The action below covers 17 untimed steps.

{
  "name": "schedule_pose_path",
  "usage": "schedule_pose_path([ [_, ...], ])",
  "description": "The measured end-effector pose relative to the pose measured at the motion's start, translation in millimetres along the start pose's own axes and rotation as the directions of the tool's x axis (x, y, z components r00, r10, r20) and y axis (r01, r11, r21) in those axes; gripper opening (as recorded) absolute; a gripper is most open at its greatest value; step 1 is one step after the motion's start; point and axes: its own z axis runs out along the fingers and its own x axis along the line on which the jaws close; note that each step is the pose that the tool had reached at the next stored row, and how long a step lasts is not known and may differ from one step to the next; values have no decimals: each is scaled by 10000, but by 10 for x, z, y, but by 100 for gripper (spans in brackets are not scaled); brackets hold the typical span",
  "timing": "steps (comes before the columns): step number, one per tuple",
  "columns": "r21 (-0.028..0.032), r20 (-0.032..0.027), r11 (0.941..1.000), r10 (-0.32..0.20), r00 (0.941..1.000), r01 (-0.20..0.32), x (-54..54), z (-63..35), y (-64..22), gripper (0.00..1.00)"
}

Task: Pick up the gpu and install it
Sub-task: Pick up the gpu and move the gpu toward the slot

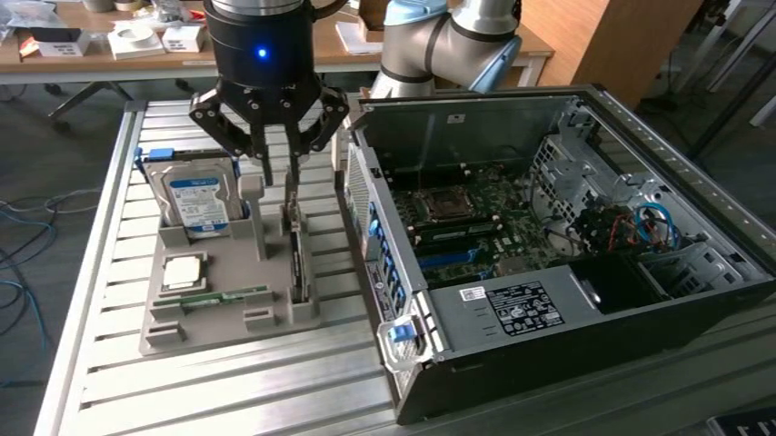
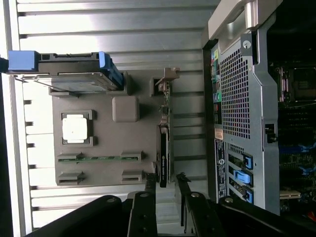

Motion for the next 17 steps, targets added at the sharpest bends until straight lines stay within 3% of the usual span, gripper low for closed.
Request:
schedule_pose_path([
  [1,0,0,10000,0,10000,0,0,0,0,35],
  [3,0,-1,10000,0,10000,0,0,0,0,35],
  [4,0,0,10000,0,10000,0,0,0,0,41],
  [8,-1,3,10000,-1,10000,1,1,18,-1,41],
  [17,-2,22,10000,-1,10000,1,4,182,-9,41],
])
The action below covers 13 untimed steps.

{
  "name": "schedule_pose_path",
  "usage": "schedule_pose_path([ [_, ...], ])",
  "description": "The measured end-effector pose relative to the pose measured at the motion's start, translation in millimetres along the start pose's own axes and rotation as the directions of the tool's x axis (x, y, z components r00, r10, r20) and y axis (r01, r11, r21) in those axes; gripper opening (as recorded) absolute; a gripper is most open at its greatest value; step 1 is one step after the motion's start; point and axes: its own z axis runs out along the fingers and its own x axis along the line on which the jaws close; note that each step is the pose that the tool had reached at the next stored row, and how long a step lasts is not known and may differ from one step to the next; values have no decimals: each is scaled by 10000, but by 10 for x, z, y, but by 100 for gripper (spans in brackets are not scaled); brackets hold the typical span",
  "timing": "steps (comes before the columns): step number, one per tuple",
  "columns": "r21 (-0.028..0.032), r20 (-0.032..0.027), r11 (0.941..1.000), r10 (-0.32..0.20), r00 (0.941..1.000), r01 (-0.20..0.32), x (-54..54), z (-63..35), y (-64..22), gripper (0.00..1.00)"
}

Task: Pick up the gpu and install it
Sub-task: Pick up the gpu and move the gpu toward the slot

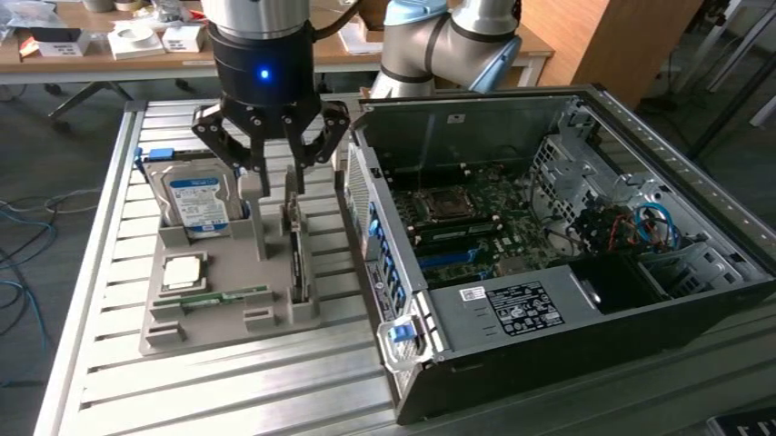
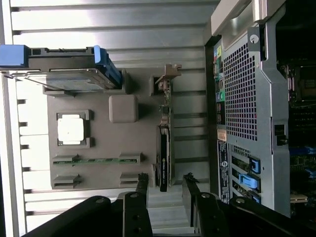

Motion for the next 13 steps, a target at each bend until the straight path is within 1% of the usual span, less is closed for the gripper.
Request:
schedule_pose_path([
  [8,0,2,10000,0,10000,0,3,138,-7,41],
  [13,1,1,10000,-1,10000,1,4,191,-9,41],
])
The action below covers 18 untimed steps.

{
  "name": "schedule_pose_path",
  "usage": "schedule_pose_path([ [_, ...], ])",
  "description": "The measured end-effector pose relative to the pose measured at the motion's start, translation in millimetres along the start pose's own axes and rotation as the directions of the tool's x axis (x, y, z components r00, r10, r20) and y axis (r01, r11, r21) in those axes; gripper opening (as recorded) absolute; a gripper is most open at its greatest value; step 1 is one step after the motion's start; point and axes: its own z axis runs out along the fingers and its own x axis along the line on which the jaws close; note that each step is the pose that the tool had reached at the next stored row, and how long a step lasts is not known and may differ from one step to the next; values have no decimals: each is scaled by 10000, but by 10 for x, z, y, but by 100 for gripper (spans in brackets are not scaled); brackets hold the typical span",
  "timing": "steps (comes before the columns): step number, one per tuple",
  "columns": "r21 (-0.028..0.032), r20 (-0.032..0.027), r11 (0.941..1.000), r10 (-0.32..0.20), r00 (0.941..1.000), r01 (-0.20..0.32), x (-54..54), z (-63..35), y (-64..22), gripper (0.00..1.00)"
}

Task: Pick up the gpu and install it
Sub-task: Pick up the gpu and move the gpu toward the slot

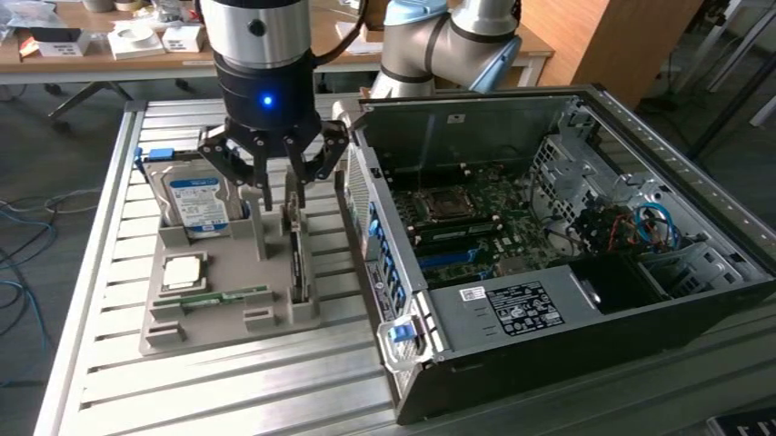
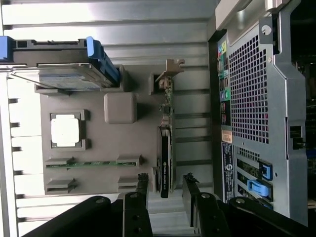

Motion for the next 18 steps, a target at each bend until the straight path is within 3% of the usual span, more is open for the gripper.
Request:
schedule_pose_path([
  [12,-11,6,10000,0,10000,0,5,184,-9,41],
  [18,-11,7,10000,0,10000,0,5,202,-10,41],
])
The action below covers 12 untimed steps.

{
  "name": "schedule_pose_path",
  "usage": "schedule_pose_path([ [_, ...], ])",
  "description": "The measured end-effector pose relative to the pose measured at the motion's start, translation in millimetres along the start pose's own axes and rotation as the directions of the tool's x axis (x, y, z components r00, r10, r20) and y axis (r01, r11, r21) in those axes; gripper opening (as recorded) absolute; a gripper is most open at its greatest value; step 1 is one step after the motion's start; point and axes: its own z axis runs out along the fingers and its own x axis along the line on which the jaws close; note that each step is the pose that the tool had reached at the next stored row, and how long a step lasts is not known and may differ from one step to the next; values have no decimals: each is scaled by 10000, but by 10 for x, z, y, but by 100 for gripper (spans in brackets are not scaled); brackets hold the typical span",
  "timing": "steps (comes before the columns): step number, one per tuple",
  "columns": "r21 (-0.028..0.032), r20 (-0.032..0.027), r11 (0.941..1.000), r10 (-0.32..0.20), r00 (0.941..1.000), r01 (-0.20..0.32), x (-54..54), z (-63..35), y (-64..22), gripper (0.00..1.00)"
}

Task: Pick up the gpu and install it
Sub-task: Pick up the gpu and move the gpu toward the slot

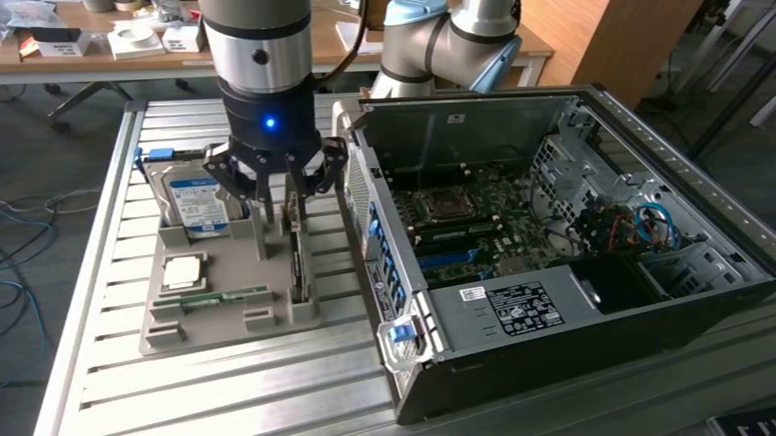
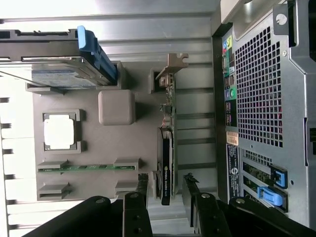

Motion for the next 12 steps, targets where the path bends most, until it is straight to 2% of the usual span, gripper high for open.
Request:
schedule_pose_path([
  [12,0,1,10000,0,10000,0,4,171,-8,41],
])
